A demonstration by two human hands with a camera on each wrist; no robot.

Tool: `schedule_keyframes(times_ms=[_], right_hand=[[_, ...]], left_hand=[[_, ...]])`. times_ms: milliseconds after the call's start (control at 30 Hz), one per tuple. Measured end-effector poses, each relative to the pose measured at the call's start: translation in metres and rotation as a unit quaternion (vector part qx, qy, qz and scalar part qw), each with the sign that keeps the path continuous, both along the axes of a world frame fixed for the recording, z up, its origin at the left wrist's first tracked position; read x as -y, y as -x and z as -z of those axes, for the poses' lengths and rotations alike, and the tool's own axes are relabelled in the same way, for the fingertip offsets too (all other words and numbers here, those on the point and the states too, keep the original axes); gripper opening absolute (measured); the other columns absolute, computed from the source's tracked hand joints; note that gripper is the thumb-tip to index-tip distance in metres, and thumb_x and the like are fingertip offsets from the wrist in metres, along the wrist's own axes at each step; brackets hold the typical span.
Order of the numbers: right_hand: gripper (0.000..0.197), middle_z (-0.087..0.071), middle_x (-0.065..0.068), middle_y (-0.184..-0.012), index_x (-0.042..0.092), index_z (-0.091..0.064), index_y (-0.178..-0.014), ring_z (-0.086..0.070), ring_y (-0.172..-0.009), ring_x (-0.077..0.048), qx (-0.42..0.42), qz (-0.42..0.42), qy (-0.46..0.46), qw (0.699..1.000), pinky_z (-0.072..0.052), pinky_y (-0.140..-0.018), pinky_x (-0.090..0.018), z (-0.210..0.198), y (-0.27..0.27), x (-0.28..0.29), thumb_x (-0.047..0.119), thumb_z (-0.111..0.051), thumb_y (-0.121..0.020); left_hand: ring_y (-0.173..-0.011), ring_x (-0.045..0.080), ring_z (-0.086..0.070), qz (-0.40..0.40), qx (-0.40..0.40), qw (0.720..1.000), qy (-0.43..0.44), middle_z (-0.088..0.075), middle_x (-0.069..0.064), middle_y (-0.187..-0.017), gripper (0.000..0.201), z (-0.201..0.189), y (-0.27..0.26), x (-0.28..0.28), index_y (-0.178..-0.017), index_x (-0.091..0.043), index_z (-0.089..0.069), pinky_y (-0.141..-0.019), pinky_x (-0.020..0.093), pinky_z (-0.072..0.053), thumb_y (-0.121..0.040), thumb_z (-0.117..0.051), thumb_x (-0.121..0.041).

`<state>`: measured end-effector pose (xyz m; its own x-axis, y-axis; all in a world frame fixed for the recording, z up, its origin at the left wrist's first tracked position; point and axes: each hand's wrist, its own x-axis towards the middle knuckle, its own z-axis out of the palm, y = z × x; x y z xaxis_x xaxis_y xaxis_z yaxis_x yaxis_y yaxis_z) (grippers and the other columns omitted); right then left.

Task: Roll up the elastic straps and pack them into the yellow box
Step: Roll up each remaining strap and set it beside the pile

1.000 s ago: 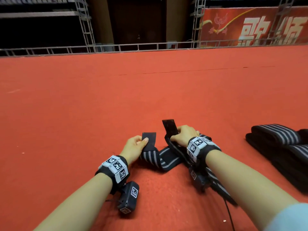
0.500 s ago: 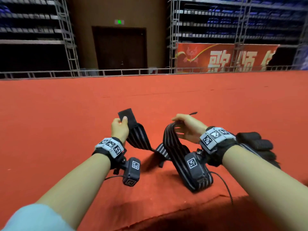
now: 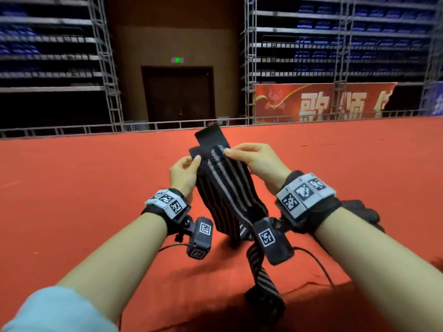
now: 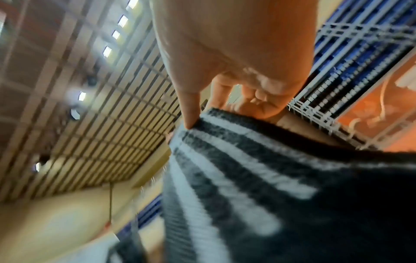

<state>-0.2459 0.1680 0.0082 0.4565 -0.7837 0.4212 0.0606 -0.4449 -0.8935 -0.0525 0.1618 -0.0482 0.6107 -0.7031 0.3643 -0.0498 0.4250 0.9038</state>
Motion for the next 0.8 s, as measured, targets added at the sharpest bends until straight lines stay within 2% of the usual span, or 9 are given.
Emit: schedule_keyframes(times_ms=[33,100,233,300,400,533,700,800], right_hand=[[0.022,-0.072,-0.005,-0.084,0.001,-0.073,-0.093,-0.064,-0.072,-0.005,-0.001,0.013,-0.003,1.000,-0.050,-0.068,-0.019,0.011,-0.007,0.003,0.021,-0.072,-0.085],[0.022,-0.073,-0.010,-0.093,0.001,-0.073,-0.095,-0.064,-0.080,-0.011,-0.014,0.036,-0.002,0.999,-0.052,-0.077,-0.026,0.035,-0.017,0.010,0.020,-0.071,-0.086],[0.015,-0.074,-0.005,-0.092,0.007,-0.075,-0.094,-0.066,-0.083,-0.011,-0.006,0.068,-0.024,0.997,-0.053,-0.087,-0.035,0.066,-0.025,0.026,0.019,-0.069,-0.088],[0.016,-0.074,-0.003,-0.092,0.007,-0.075,-0.097,-0.067,-0.085,-0.011,0.011,0.064,-0.043,0.997,-0.053,-0.086,-0.032,0.070,-0.025,0.029,0.019,-0.067,-0.090],[0.019,-0.075,-0.006,-0.096,0.005,-0.074,-0.100,-0.069,-0.086,-0.014,0.024,0.053,-0.056,0.997,-0.054,-0.081,-0.028,0.071,-0.024,0.031,0.020,-0.066,-0.091],[0.020,-0.075,-0.007,-0.096,0.005,-0.073,-0.101,-0.070,-0.086,-0.015,0.022,0.059,-0.064,0.996,-0.055,-0.079,-0.028,0.075,-0.022,0.034,0.020,-0.066,-0.091],[0.021,-0.074,-0.010,-0.096,0.003,-0.073,-0.102,-0.070,-0.088,-0.019,0.012,0.066,-0.078,0.995,-0.056,-0.080,-0.030,0.080,-0.021,0.039,0.019,-0.067,-0.090],[0.019,-0.075,-0.008,-0.092,0.005,-0.074,-0.098,-0.070,-0.082,-0.017,0.004,0.065,-0.090,0.994,-0.057,-0.074,-0.028,0.080,-0.020,0.040,0.021,-0.068,-0.089]], left_hand=[[-0.068,0.011,-0.056,0.021,0.003,1.000,0.006,-0.064,-0.005,-0.073,0.014,-0.001,0.005,-0.004,-0.077,-0.021,-0.065,-0.067,0.028,-0.047,-0.091,-0.064,-0.022],[-0.067,0.011,-0.058,0.056,0.011,0.998,0.009,-0.067,-0.003,-0.073,0.013,0.003,0.010,-0.006,-0.081,-0.016,-0.066,-0.064,0.028,-0.047,-0.093,-0.062,-0.016],[-0.079,0.024,-0.052,0.104,-0.009,0.995,0.000,-0.062,0.014,-0.088,0.016,0.009,0.017,-0.008,-0.084,-0.013,-0.065,-0.064,0.032,-0.043,-0.097,-0.056,-0.016],[-0.074,0.023,-0.054,0.129,-0.014,0.992,0.001,-0.063,0.012,-0.085,0.018,0.012,0.020,-0.008,-0.084,-0.013,-0.065,-0.062,0.032,-0.044,-0.098,-0.054,-0.017],[-0.066,0.013,-0.065,0.158,-0.020,0.987,-0.001,-0.071,0.003,-0.081,0.016,0.015,0.024,-0.009,-0.091,-0.010,-0.064,-0.061,0.026,-0.054,-0.099,-0.050,-0.011],[-0.074,0.017,-0.069,0.173,-0.029,0.984,-0.014,-0.071,0.009,-0.093,0.013,0.018,0.025,-0.009,-0.102,-0.008,-0.062,-0.063,0.026,-0.057,-0.098,-0.050,-0.008],[-0.074,0.018,-0.068,0.187,-0.046,0.981,-0.032,-0.070,0.009,-0.094,0.016,0.020,0.026,-0.009,-0.099,-0.009,-0.063,-0.065,0.030,-0.057,-0.099,-0.047,-0.006],[-0.075,0.020,-0.067,0.189,-0.059,0.979,-0.037,-0.069,0.011,-0.095,0.020,0.019,0.026,-0.010,-0.100,-0.007,-0.063,-0.065,0.031,-0.056,-0.099,-0.043,-0.004]])
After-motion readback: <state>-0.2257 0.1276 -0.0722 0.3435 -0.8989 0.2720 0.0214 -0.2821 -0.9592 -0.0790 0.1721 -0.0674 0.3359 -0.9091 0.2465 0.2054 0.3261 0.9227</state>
